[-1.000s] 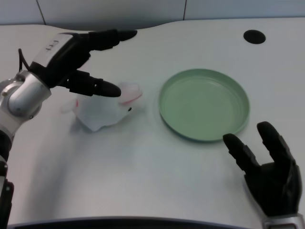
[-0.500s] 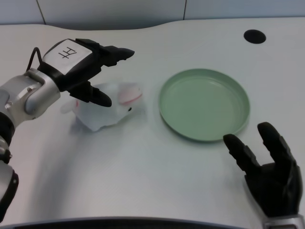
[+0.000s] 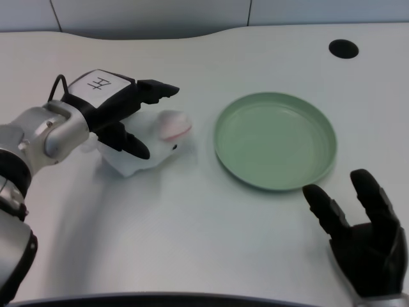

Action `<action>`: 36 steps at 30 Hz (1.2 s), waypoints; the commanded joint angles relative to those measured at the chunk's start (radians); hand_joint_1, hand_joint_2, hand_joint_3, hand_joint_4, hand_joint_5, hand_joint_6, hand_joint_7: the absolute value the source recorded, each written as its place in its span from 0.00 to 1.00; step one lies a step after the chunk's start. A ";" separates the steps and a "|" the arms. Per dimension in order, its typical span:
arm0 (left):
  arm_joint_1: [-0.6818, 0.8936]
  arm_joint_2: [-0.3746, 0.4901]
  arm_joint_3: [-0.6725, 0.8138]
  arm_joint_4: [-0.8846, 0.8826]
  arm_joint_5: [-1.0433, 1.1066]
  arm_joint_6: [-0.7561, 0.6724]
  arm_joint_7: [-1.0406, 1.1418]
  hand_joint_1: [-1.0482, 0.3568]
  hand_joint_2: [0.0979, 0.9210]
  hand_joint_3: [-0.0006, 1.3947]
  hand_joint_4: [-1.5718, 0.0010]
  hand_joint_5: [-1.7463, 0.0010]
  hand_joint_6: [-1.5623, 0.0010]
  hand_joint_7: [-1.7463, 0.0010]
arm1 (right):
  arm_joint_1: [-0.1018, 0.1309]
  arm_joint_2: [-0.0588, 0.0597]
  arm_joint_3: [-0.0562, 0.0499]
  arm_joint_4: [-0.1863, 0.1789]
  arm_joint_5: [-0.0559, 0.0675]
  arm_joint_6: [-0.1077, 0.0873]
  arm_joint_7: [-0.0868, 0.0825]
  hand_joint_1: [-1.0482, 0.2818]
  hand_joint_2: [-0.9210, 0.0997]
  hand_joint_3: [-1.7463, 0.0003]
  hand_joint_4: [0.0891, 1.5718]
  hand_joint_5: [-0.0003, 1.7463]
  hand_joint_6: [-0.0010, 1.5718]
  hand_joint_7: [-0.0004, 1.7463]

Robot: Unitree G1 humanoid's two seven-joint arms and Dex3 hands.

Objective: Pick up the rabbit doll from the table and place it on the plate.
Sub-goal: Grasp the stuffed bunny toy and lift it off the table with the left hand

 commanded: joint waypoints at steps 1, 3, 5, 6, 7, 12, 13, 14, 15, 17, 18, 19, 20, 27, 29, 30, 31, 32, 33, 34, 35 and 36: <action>0.026 -0.012 0.016 0.007 -0.038 -0.001 -0.025 0.11 0.88 0.00 0.71 0.99 0.85 1.00 | 0.012 0.003 -0.001 -0.006 0.011 0.009 0.017 0.20 0.00 0.93 0.54 0.00 0.55 0.00; 0.027 -0.012 0.015 0.005 -0.042 0.000 -0.029 0.11 0.88 0.00 0.71 0.99 0.85 1.00 | 0.011 0.003 -0.001 -0.006 0.011 0.010 0.018 0.20 0.00 0.93 0.54 0.00 0.55 0.00; 0.041 -0.038 0.024 0.013 -0.061 0.015 -0.050 0.12 0.91 0.01 0.71 0.99 0.84 1.00 | 0.020 0.004 -0.002 -0.015 0.015 0.013 0.017 0.20 0.00 0.93 0.55 0.00 0.55 0.00; 0.045 -0.045 0.026 0.014 -0.068 0.020 -0.057 0.12 0.92 0.01 0.71 0.99 0.84 1.00 | 0.023 0.004 -0.003 -0.018 0.016 0.014 0.016 0.20 0.00 0.93 0.55 0.00 0.55 0.00; 0.049 -0.055 0.030 0.016 -0.077 0.028 -0.064 0.12 0.92 0.01 0.70 0.99 0.84 1.00 | 0.025 0.004 -0.004 -0.020 0.017 0.016 0.015 0.20 0.00 0.93 0.55 0.00 0.55 0.00; 0.053 -0.084 0.018 0.022 -0.076 0.066 -0.062 0.14 0.90 0.00 0.70 0.99 0.82 0.99 | 0.033 0.003 -0.003 -0.037 0.021 0.026 0.012 0.19 0.00 0.93 0.55 0.00 0.56 0.00; 0.053 -0.087 0.014 0.023 -0.072 0.070 -0.058 0.14 0.90 0.00 0.70 0.99 0.82 0.99 | 0.034 0.003 -0.003 -0.038 0.022 0.028 0.012 0.19 0.00 0.93 0.55 0.00 0.56 0.00; 0.049 -0.094 -0.003 0.026 -0.054 0.091 -0.056 0.14 0.90 0.00 0.71 0.99 0.82 0.99 | 0.045 0.006 -0.001 -0.055 0.022 0.029 0.007 0.19 0.00 0.93 0.55 0.00 0.56 0.00; 0.046 -0.098 -0.016 0.028 -0.042 0.105 -0.055 0.15 0.90 0.00 0.72 1.00 0.82 0.99 | 0.053 0.008 0.001 -0.068 0.021 0.030 0.003 0.20 0.00 0.93 0.55 0.00 0.56 0.00; 0.041 -0.103 -0.048 0.031 -0.011 0.134 -0.040 0.16 0.89 0.00 0.73 1.00 0.81 0.99 | 0.082 0.020 0.012 -0.117 0.007 0.017 -0.028 0.19 0.00 0.93 0.55 0.00 0.56 0.00; 0.040 -0.104 -0.057 0.032 -0.004 0.141 -0.035 0.16 0.88 0.00 0.73 1.00 0.80 0.99 | 0.092 0.023 0.016 -0.133 0.003 0.014 -0.039 0.19 0.00 0.92 0.55 0.00 0.56 0.00; 0.039 -0.104 -0.063 0.033 0.000 0.145 -0.031 0.17 0.87 0.00 0.73 1.00 0.79 0.99 | 0.099 0.025 0.020 -0.146 0.000 0.013 -0.048 0.19 0.00 0.92 0.55 0.00 0.56 0.00; 0.038 -0.105 -0.076 0.035 0.011 0.159 -0.030 0.17 0.87 0.00 0.73 1.00 0.79 0.99 | 0.104 0.026 0.022 -0.152 0.003 0.015 -0.046 0.19 0.00 0.92 0.55 0.00 0.56 0.00; 0.042 -0.101 -0.152 0.043 0.088 0.191 0.084 0.39 0.80 0.00 0.54 0.94 0.58 0.97 | 0.120 0.031 0.026 -0.169 0.019 0.017 -0.053 0.19 0.00 0.90 0.56 0.01 0.56 0.01; 0.045 -0.099 -0.174 0.045 0.110 0.198 0.147 0.42 0.80 0.00 0.52 0.94 0.56 0.97 | 0.122 0.030 0.026 -0.171 0.021 0.020 -0.054 0.19 0.00 0.90 0.56 0.01 0.56 0.01; 0.047 -0.097 -0.187 0.046 0.125 0.203 0.189 0.55 0.88 0.01 0.46 0.72 0.42 0.92 | 0.123 0.029 0.026 -0.170 0.022 0.021 -0.054 0.19 0.00 0.91 0.56 0.01 0.56 0.01; 0.048 -0.096 -0.197 0.047 0.136 0.206 0.219 0.59 0.90 0.00 0.50 0.54 0.38 0.90 | 0.124 0.028 0.026 -0.170 0.022 0.021 -0.054 0.19 0.00 0.91 0.57 0.01 0.56 0.01; 0.049 -0.095 -0.204 0.049 0.142 0.208 0.237 0.62 0.92 0.00 0.53 0.42 0.35 0.90 | 0.124 0.028 0.026 -0.170 0.023 0.021 -0.055 0.19 0.00 0.91 0.57 0.01 0.56 0.01; 0.048 -0.096 -0.206 0.052 0.143 0.208 0.243 0.63 0.93 0.00 0.54 0.38 0.34 0.89 | 0.124 0.027 0.027 -0.170 0.024 0.021 -0.055 0.19 0.00 0.91 0.57 0.01 0.56 0.01; 0.047 -0.093 -0.210 0.054 0.147 0.208 0.258 0.63 0.93 0.00 0.55 0.36 0.33 0.89 | 0.122 0.026 0.028 -0.168 0.027 0.025 -0.054 0.19 0.00 0.91 0.57 0.01 0.56 0.01; 0.045 -0.091 -0.213 0.056 0.148 0.207 0.266 0.65 0.93 0.00 0.55 0.29 0.30 0.85 | 0.122 0.027 0.028 -0.169 0.029 0.028 -0.056 0.19 0.00 0.92 0.57 0.01 0.56 0.00; 0.044 -0.089 -0.215 0.058 0.148 0.207 0.272 0.65 0.92 0.00 0.56 0.25 0.31 0.81 | 0.122 0.027 0.029 -0.170 0.031 0.031 -0.058 0.19 0.00 0.92 0.57 0.01 0.56 0.00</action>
